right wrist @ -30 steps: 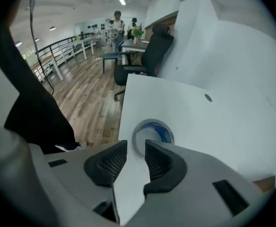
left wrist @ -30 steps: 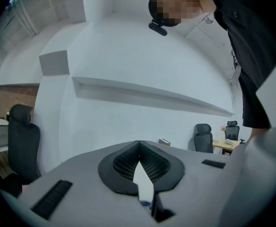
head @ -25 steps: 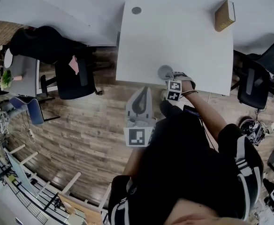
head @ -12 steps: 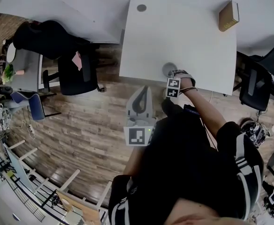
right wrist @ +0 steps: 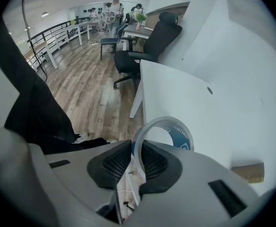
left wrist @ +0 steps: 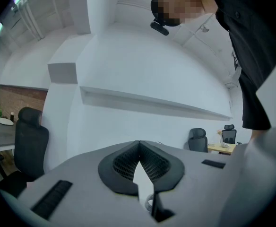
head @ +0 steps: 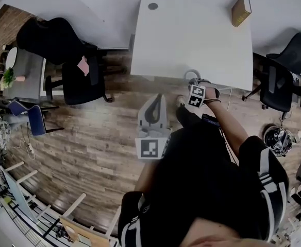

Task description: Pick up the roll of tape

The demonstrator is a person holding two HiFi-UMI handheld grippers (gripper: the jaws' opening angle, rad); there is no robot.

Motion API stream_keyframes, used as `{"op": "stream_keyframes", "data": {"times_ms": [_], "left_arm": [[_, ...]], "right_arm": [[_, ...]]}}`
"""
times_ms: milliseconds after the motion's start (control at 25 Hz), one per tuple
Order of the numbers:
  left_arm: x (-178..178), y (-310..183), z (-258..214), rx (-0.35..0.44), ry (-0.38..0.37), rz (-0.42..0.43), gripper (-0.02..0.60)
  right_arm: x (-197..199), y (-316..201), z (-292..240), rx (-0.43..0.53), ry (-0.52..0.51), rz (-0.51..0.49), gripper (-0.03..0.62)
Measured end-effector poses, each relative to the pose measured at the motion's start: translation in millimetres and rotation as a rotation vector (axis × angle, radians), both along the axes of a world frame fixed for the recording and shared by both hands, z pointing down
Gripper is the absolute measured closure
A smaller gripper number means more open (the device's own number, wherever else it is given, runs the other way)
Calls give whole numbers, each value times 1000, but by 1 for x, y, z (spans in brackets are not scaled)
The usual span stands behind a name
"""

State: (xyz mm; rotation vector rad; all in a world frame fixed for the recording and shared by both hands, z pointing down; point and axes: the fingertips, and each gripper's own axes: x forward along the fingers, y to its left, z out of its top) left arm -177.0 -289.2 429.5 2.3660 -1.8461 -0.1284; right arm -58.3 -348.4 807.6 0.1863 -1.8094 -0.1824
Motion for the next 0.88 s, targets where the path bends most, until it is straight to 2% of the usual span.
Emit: {"op": "stream_keyframes", "data": {"times_ms": [120,320,520,680,880], "left_arm": [[2,42,1,20,5,41,558],[9,100,-2,38,17,111,558],[28,143,-7,46,5,175,558],[52,167,-11,81,-55,215,558],[90,187,-15,89,-38,228,558]], "right_arm": [[10,32,-30,26,-85,124,517],[19,87,-100,77,-310,322,523],[36,131,-184,183,-556,448,528],[60,162,-248,246,-752,525,531],[101,197,-305,299,-928,571,532]]}}
